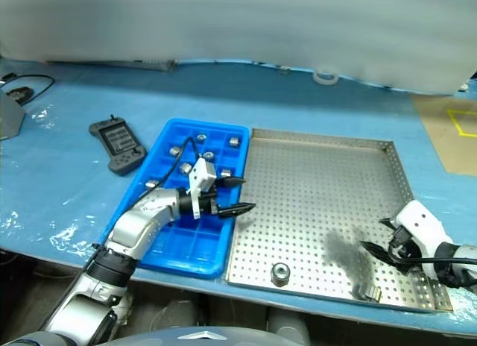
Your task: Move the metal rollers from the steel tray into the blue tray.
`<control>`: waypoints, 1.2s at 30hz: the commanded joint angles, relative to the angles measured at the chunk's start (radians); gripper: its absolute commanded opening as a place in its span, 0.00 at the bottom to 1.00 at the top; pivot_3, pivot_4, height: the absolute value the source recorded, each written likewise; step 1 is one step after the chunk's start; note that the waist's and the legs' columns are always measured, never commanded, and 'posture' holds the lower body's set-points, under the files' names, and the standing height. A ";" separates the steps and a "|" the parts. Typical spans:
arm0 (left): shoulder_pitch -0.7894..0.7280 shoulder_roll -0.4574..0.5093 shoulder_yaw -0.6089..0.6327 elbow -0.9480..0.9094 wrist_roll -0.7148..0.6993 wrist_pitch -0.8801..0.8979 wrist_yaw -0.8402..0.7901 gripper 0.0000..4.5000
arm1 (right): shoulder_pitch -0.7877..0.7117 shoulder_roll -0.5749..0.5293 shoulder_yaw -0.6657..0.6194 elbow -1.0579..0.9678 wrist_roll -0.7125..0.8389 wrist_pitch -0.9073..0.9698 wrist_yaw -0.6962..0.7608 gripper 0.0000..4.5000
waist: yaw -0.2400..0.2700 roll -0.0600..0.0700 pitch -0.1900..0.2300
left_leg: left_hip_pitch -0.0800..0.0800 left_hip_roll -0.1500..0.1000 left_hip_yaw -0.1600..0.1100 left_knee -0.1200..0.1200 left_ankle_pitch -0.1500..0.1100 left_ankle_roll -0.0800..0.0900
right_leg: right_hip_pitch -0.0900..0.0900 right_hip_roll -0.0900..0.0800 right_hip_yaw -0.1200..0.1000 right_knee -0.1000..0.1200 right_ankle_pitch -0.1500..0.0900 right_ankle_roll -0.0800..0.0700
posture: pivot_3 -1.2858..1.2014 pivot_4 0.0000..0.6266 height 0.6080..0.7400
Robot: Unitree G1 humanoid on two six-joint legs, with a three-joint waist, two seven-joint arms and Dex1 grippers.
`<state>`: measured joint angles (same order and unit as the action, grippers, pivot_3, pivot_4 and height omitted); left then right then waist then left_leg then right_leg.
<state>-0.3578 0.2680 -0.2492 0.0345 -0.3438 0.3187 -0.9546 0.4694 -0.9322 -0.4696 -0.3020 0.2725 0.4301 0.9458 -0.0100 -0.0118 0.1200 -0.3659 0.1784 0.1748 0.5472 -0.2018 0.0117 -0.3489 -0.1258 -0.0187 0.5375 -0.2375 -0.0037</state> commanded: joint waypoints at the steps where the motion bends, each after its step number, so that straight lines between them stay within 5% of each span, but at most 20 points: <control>1: 0.008 -0.022 -0.023 -0.044 -0.001 0.003 0.008 0.90 | 0.100 -0.031 -0.106 0.058 -0.063 -0.088 0.054 0.82 | -0.001 0.000 0.000 | 0.000 0.000 0.000 0.000 0.000 0.000 | 0.000 0.000 0.000 0.000 0.000 0.000 | 0.39 0.24 1.00; 11: -0.008 -0.060 -0.048 -0.006 0.019 -0.006 0.008 0.90 | 0.117 -0.105 -0.237 0.337 -0.166 -0.323 0.079 0.82 | -0.034 0.000 -0.001 | 0.004 0.000 0.000 0.000 -0.003 -0.002 | -0.002 0.000 0.000 -0.001 0.000 0.000 | 0.37 0.24 1.00; 36: 0.004 -0.055 -0.027 0.032 0.028 -0.019 0.032 0.90 | 0.017 -0.166 -0.099 0.275 -0.177 -0.375 0.219 0.82 | -0.032 0.004 -0.005 | 0.004 0.001 0.001 0.002 -0.003 0.004 | 0.000 0.000 -0.001 0.000 0.000 0.000 | 0.39 0.24 1.00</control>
<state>-0.3561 0.2123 -0.2806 0.0601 -0.3243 0.3033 -0.9295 0.4908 -1.0775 -0.5682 -0.0112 0.0984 0.0714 1.1471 -0.0419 -0.0078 0.1153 -0.3620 0.1793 0.1757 0.5492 -0.2045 0.0160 -0.3494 -0.1258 -0.0193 0.5374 -0.2374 -0.0039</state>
